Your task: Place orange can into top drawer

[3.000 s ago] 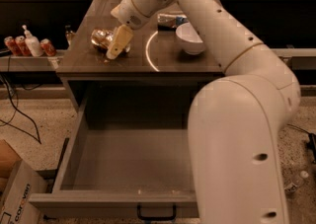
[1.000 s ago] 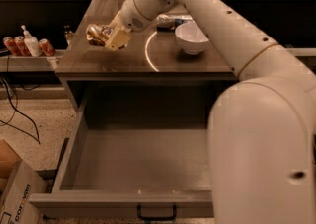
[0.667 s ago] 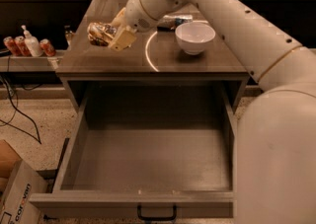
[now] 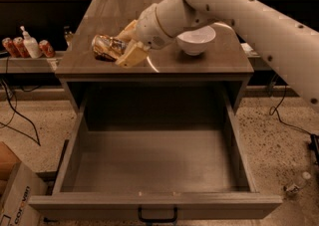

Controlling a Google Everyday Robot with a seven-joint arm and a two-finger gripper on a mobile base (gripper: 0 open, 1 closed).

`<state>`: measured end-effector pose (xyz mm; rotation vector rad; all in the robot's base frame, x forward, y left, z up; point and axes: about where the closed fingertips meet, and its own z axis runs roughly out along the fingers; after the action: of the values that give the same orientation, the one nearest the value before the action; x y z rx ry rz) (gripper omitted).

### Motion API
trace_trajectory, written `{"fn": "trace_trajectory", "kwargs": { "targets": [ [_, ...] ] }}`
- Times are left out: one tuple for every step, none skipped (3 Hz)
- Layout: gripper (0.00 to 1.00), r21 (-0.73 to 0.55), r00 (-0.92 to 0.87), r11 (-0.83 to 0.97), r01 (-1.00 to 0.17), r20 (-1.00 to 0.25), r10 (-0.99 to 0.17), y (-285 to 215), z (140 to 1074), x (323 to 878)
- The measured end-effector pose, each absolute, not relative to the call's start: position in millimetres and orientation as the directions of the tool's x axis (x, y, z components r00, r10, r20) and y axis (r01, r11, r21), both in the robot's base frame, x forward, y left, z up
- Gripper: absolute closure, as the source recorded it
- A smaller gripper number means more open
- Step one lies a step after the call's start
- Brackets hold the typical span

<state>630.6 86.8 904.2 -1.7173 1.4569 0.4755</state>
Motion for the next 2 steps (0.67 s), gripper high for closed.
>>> {"fn": "trace_trajectory", "kwargs": {
  "targets": [
    [1.0, -0.284, 0.213, 0.017, -0.959, -0.758, -0.616, 70.1, 879.9, 593.5],
    [1.0, -0.182, 0.142, 0.006, -0.983, -0.786, -0.601, 60.8, 844.0, 560.3]
  ]
}}
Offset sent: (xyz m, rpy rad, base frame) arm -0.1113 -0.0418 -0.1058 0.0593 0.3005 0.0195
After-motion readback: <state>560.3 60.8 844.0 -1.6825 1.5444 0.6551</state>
